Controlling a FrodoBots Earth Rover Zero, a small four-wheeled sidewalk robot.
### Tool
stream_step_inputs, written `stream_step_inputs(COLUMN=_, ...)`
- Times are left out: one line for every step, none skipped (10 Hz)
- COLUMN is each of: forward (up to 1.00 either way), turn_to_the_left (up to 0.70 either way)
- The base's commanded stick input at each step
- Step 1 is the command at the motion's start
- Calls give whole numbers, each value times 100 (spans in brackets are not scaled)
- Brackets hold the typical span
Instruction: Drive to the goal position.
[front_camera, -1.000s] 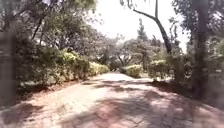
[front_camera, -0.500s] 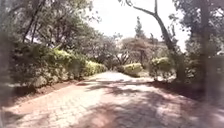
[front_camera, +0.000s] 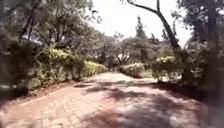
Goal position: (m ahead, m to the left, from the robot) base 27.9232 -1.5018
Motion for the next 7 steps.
stream_step_inputs(forward=70, turn_to_the_left=0)
stream_step_inputs(forward=70, turn_to_the_left=0)
stream_step_inputs(forward=70, turn_to_the_left=0)
stream_step_inputs(forward=70, turn_to_the_left=0)
stream_step_inputs(forward=70, turn_to_the_left=0)
stream_step_inputs(forward=70, turn_to_the_left=0)
stream_step_inputs(forward=70, turn_to_the_left=0)
